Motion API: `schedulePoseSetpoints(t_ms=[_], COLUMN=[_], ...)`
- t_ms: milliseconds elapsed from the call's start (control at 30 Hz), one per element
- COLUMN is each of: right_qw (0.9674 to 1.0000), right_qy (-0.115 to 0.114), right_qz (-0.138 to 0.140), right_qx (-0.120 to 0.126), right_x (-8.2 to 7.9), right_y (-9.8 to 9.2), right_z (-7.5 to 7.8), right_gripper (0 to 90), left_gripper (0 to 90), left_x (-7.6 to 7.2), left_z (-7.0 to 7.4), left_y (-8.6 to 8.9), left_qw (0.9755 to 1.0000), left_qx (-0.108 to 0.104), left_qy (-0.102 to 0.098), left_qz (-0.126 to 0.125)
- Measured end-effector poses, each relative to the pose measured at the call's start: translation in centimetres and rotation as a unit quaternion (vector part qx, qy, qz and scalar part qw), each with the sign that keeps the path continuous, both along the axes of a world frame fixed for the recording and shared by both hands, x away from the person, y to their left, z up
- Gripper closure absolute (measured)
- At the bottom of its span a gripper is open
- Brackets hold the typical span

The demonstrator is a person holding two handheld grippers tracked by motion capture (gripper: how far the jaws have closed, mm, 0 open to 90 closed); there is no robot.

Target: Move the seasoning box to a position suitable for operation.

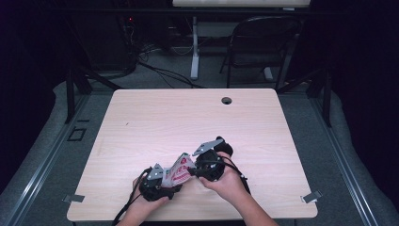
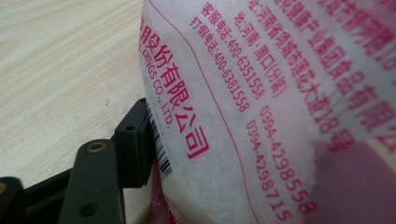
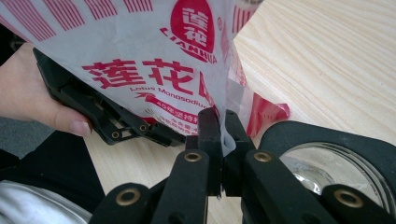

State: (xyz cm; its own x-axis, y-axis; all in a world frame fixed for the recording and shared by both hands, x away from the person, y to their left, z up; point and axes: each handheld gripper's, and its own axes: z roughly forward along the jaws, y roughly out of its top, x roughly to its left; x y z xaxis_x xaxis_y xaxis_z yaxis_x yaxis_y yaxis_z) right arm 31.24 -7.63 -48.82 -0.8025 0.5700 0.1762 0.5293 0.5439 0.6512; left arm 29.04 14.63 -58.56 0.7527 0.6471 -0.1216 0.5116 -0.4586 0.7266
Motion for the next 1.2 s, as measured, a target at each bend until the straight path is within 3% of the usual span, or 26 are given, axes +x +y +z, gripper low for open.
schedulePoseSetpoints(t_ms=[200, 300, 1200], right_qw=[1.0000, 1.0000, 0.9999], right_qy=[0.004, 0.004, 0.010], right_qz=[0.000, 0.000, -0.001], right_qx=[0.003, 0.007, 0.011], right_x=[0.05, 0.08, 0.21], right_y=[-0.07, -0.08, -0.17], right_z=[0.00, -0.05, -0.09], right_gripper=[89.8, 89.7, 89.5], left_gripper=[47.3, 50.0, 54.7], left_x=[-0.20, -0.16, -0.35], left_z=[-0.08, -0.15, -0.16], left_y=[-0.02, 0.10, -0.05], left_qw=[0.9999, 0.9999, 0.9998], left_qx=[0.007, -0.003, -0.002], left_qy=[-0.014, -0.012, -0.016], left_qz=[0.005, 0.006, 0.013])
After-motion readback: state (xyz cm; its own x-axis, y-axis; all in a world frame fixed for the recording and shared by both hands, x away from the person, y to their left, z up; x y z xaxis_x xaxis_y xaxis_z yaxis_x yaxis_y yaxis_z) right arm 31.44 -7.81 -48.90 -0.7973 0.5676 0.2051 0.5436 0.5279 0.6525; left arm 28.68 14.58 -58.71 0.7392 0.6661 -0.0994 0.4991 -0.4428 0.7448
